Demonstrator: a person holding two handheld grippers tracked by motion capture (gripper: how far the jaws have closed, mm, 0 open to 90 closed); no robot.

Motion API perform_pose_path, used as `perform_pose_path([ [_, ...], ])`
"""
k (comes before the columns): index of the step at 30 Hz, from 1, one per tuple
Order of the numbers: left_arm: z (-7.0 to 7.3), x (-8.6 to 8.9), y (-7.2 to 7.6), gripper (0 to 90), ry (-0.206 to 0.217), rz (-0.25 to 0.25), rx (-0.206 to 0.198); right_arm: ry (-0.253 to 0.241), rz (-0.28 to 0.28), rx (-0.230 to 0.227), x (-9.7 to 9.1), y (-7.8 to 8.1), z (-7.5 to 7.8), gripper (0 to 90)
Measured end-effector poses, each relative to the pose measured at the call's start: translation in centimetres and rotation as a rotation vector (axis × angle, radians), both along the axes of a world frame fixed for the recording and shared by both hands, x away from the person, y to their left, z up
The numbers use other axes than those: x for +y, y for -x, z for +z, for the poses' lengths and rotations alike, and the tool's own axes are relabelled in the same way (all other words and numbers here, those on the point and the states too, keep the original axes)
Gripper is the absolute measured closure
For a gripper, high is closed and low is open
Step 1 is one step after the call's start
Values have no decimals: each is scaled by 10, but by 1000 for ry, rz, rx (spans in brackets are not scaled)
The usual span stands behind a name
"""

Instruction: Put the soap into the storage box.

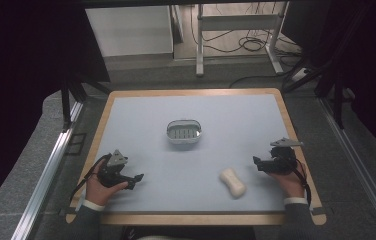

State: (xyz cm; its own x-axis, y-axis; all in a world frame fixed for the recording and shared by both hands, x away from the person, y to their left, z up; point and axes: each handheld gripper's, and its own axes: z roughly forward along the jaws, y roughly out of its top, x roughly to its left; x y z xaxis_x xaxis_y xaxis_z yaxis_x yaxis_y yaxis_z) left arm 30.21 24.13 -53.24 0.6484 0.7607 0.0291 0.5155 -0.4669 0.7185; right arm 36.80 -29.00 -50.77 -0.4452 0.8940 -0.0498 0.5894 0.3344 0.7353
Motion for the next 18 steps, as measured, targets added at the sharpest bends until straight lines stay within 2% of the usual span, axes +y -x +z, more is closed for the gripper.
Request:
perform_pose_path([
  [4, -1, -2, 0, 96, -1, -2, -5, -1, 1, 14, -3, -1, -1, 124],
  [9, -1, -5, -1, 96, -14, -12, -3, 29, -16, 29, -4, 4, -1, 151],
  [13, 0, -4, -1, 96, -8, -14, 3, 20, -14, 17, -3, 9, 5, 159],
  [18, 1, -2, -2, 96, -3, -15, 5, 37, -8, 9, 0, 8, 4, 168],
])
